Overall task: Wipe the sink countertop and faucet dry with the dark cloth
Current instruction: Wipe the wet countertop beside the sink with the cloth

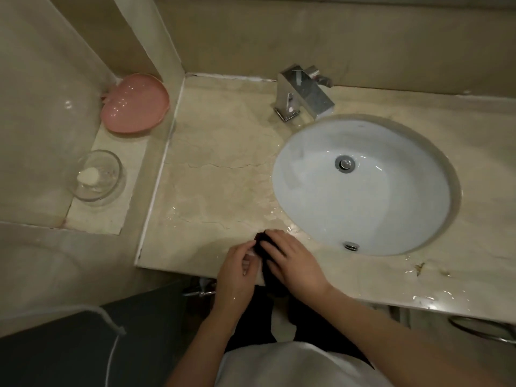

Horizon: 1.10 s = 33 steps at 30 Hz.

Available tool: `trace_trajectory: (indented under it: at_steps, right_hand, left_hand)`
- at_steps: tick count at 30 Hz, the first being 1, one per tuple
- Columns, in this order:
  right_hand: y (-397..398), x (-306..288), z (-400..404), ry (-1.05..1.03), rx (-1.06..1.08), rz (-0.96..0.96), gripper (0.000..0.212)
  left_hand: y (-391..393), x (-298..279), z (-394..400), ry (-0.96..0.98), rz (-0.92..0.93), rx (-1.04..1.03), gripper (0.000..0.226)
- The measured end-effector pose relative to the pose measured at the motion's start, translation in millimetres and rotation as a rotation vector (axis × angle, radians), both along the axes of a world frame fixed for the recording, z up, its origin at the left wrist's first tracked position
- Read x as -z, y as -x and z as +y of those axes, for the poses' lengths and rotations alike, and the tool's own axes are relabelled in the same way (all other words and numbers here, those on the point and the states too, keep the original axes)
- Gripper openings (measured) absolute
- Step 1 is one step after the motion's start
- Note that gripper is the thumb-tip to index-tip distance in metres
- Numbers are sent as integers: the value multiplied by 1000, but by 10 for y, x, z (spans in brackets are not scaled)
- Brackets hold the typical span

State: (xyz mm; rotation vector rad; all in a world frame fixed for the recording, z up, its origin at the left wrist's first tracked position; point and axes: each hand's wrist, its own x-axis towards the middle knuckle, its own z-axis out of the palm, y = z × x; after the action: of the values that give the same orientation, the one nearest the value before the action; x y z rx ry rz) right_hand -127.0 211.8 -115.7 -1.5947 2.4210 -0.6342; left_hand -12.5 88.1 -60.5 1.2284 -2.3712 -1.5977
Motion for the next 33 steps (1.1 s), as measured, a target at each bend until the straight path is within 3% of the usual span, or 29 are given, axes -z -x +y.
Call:
trace_trajectory:
  at_steps: [4,8,12,14,18,20,23,27,31,33]
  right_hand:
    - [648,-37,282,-55,90,66,32]
    - [1290,-195,423,-157,319,-98,28]
    - [1294,-532,440,114,707,-555,31]
    - [1109,-754,399,301,826,-857,36]
    - [747,-1060,415,503,800,-1373,50]
    - [605,-1103,477,561,785,-1537,53]
    - [471,-1117,613,508,817,-1496,56]
    - [280,-1037,829,488,953,-1302,43]
    - [27,-840,901,423,1059,-1065,34]
    - [-93,-703,958,224,1076,-829,43]
  left_hand:
    - [149,-45,231,-51,-19,-47,30]
    - [186,-51,377,-109,-20,-74,21]
    - [324,-167,541,-286,9,-148,17]
    - [472,-290,648,-443,38,-162,27]
    - [749,-462,776,-747,213,-166,38]
    - [771,-480,773,-775,245,-234,37]
    - [699,-432,704,-586,190,-345,25]
    - [505,-325,660,-400,121,-279,18]
    - [329,-215,738,-371,141,-288,19]
    - [243,-133,763,-327,136,-258,29]
